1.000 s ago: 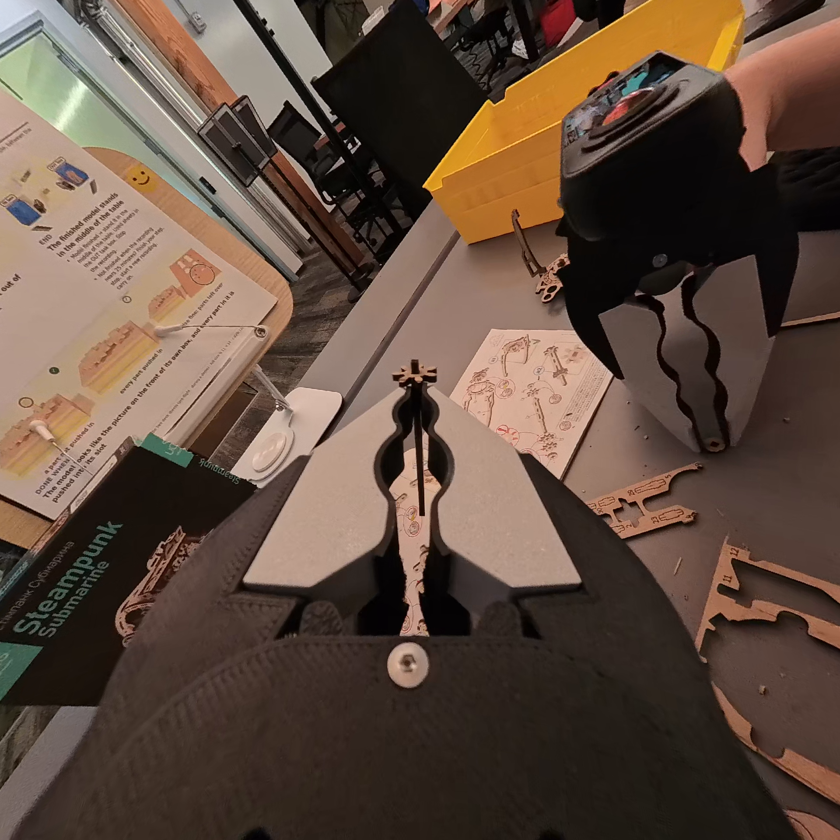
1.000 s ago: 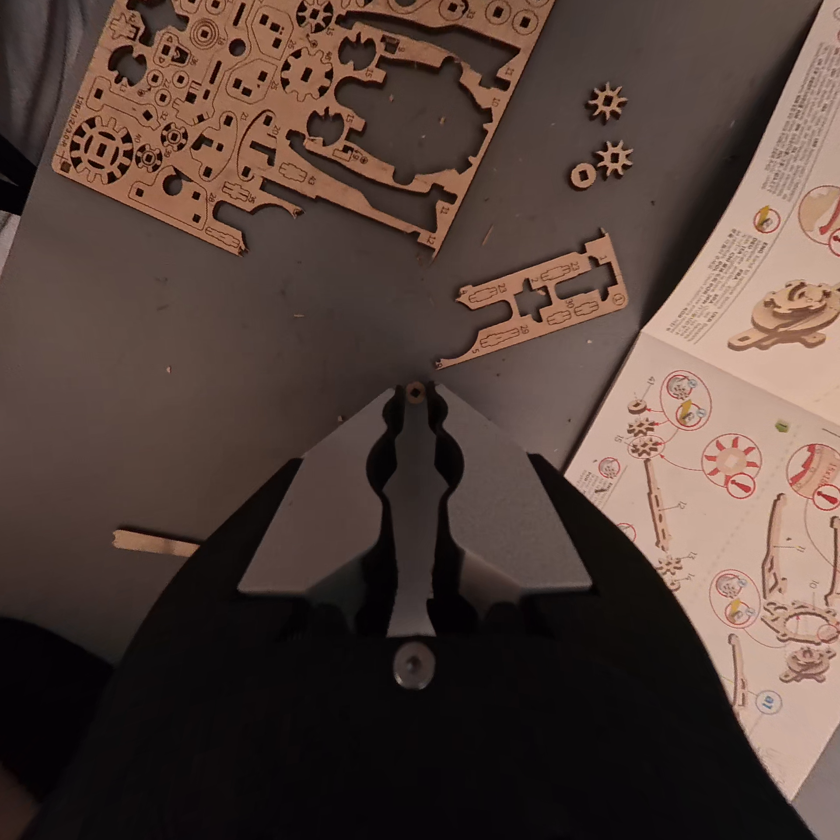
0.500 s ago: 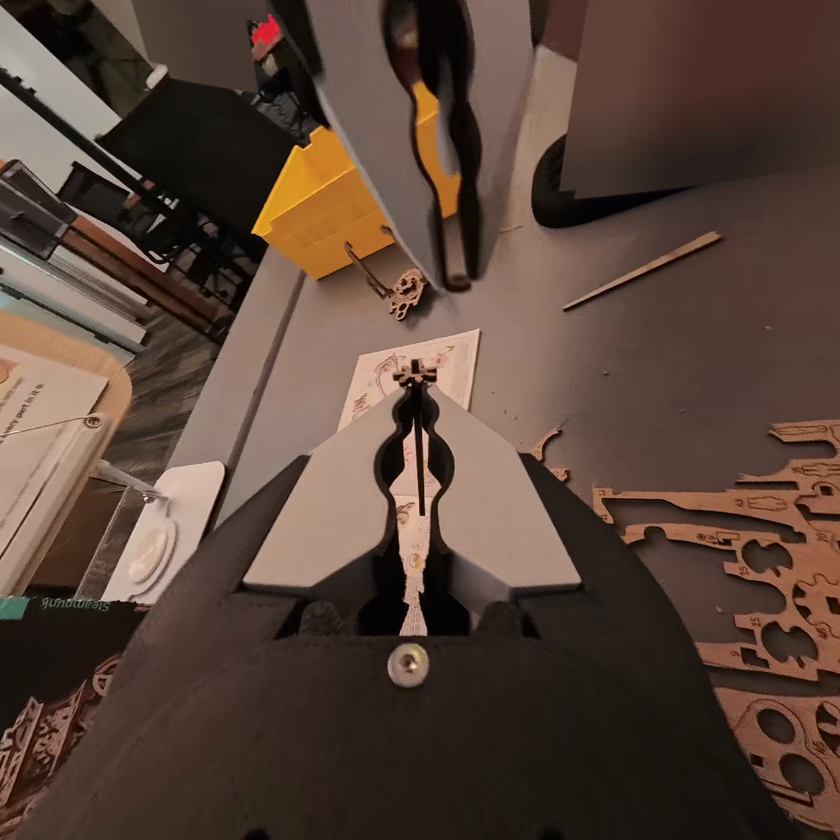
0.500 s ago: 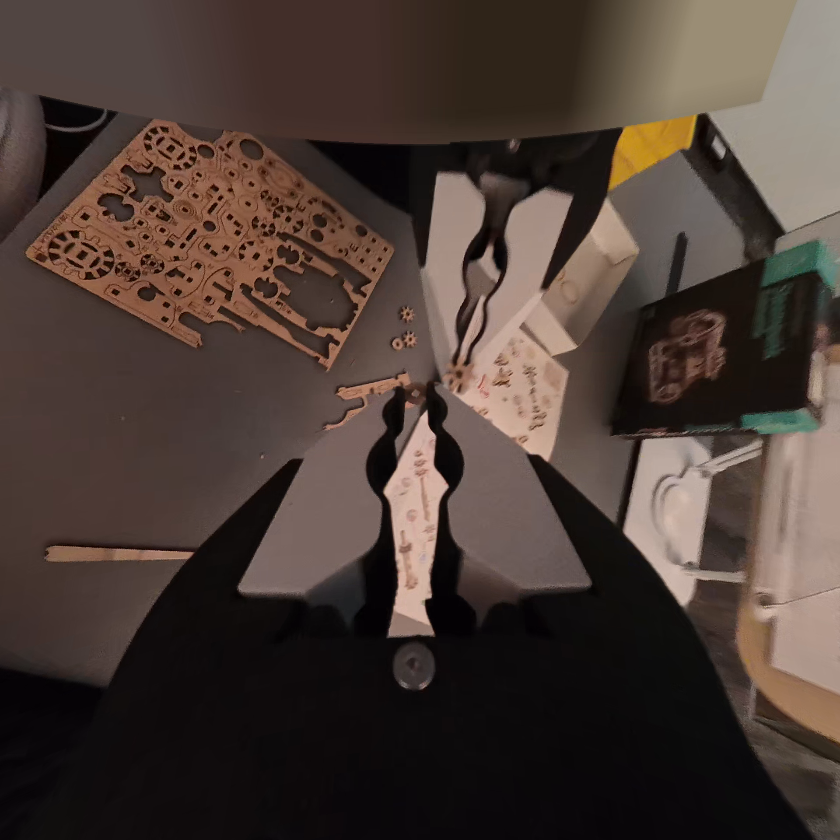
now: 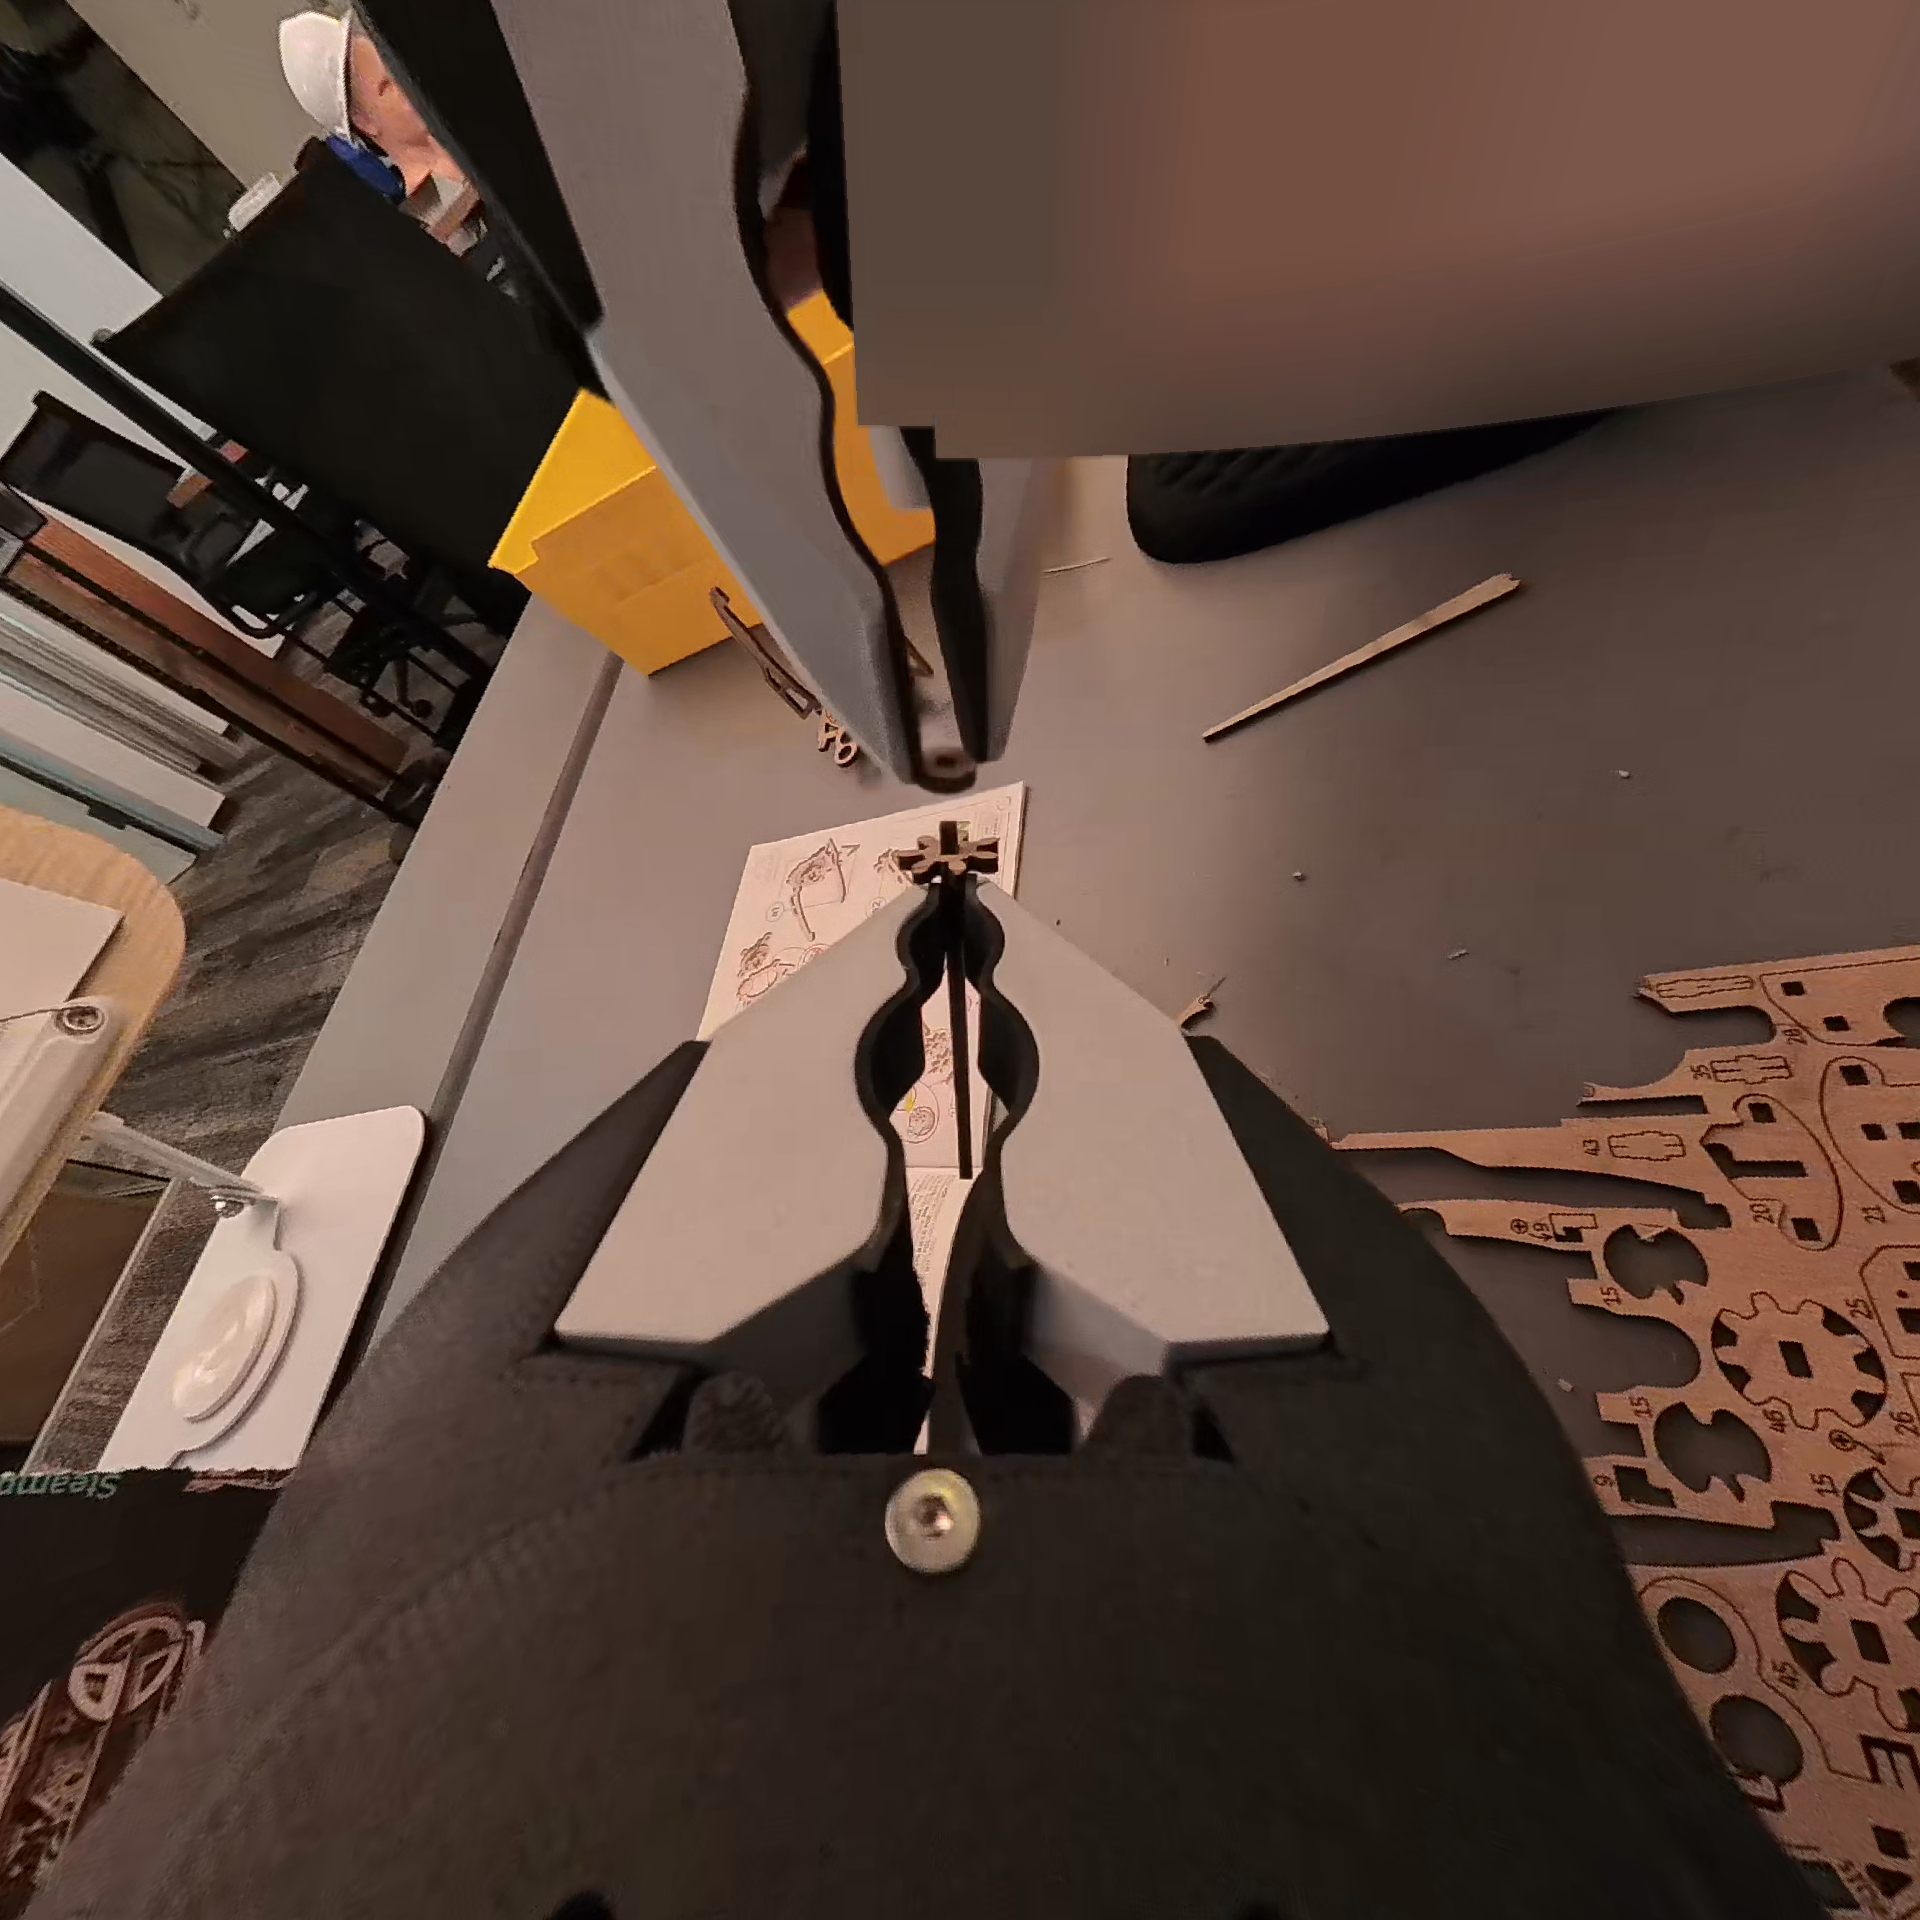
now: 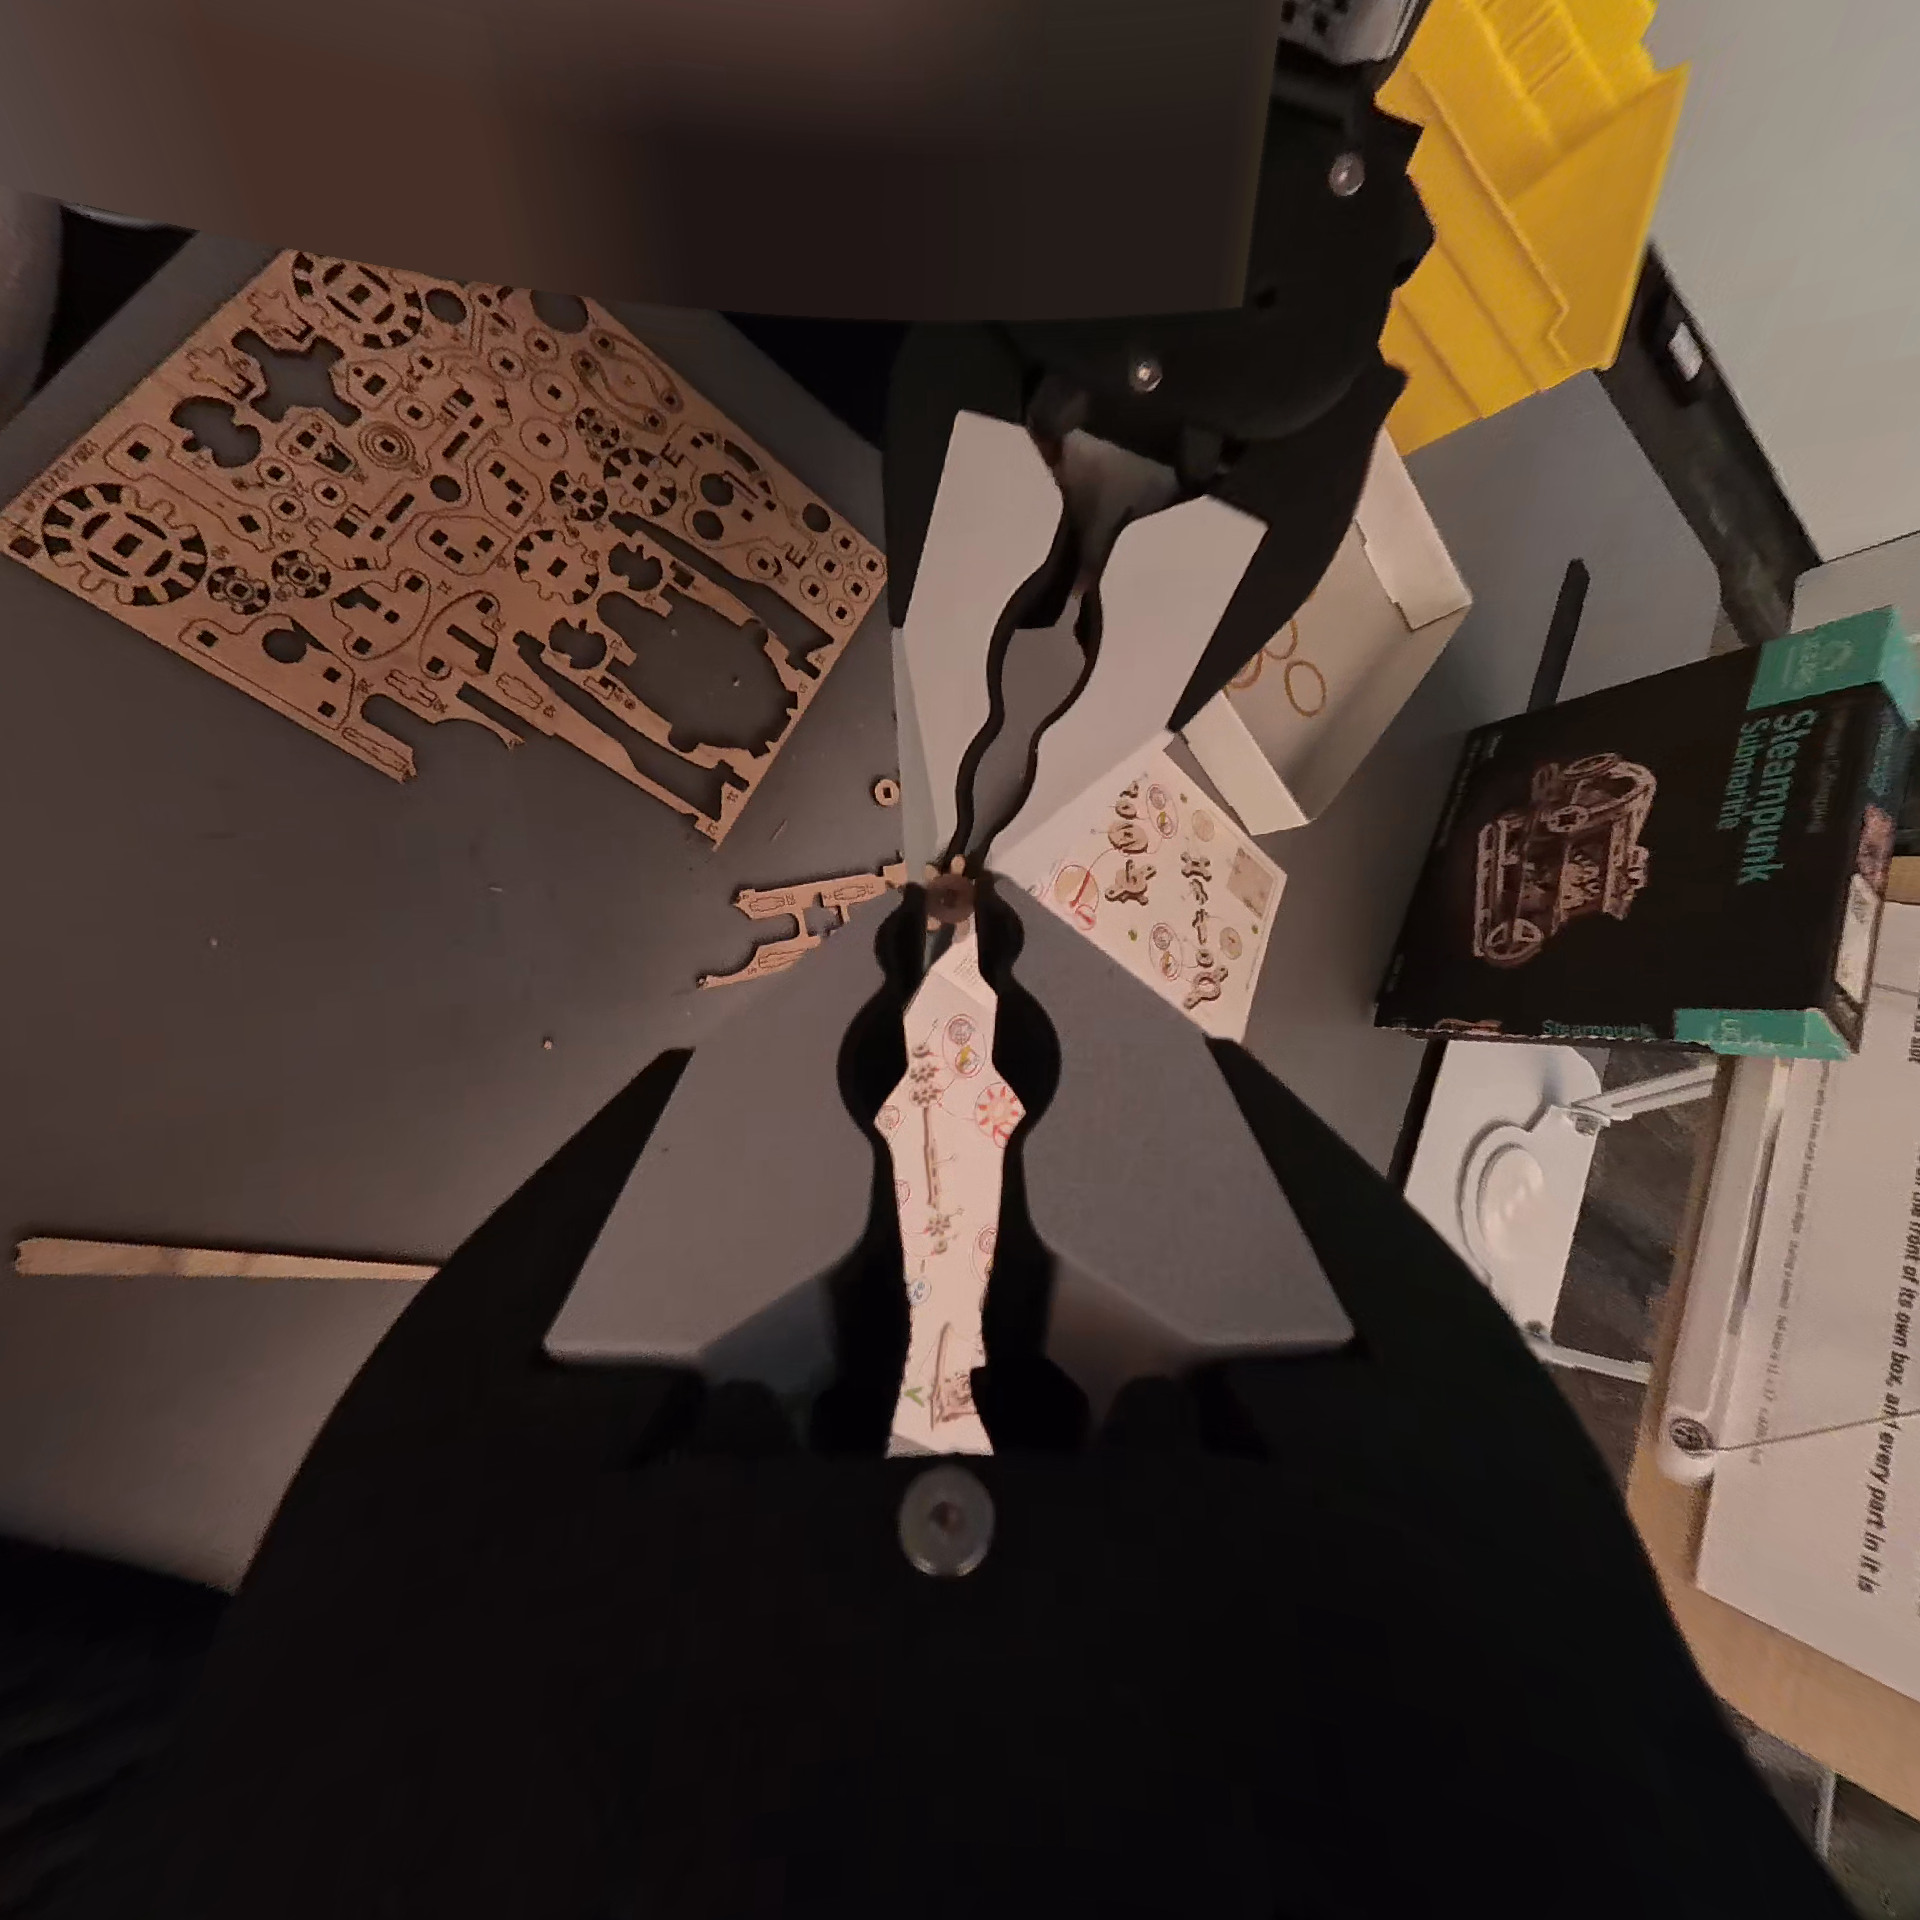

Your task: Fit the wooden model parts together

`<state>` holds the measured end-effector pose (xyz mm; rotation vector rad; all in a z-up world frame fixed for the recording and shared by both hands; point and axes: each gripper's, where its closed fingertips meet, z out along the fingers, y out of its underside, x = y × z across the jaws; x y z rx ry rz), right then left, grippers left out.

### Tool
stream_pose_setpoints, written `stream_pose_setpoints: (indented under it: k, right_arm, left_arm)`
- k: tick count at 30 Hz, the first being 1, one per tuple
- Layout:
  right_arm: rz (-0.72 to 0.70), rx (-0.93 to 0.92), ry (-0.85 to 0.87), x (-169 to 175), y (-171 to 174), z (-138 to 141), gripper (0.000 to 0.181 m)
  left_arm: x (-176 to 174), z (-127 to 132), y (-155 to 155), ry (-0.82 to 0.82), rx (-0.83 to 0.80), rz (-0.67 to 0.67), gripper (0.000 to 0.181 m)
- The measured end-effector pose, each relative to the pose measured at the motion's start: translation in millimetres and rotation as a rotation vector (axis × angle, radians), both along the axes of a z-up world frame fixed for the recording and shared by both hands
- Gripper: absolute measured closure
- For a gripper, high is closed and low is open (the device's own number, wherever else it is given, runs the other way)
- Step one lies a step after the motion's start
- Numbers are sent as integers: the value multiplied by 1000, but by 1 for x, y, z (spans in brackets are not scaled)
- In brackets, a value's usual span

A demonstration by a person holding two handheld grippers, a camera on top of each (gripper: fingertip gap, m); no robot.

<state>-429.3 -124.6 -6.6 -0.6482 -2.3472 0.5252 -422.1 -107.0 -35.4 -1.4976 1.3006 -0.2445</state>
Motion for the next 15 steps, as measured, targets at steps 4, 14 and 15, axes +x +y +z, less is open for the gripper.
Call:
stream_pose_setpoints:
  k: [4, 14, 15]
  right_arm:
    - [10, 2, -19, -2, 2, -10, 172]
    - [64, -64, -11, -1, -2, -12, 172]
    - [68, -62, -3, -1, -3, -11, 172]
  left_arm:
    - [1, -2, 0, -3, -6, -4, 181]
    - [3, -2, -4, -7, 14, -47, 181]
    - [3, -2, -5, -10, 15, -55, 181]
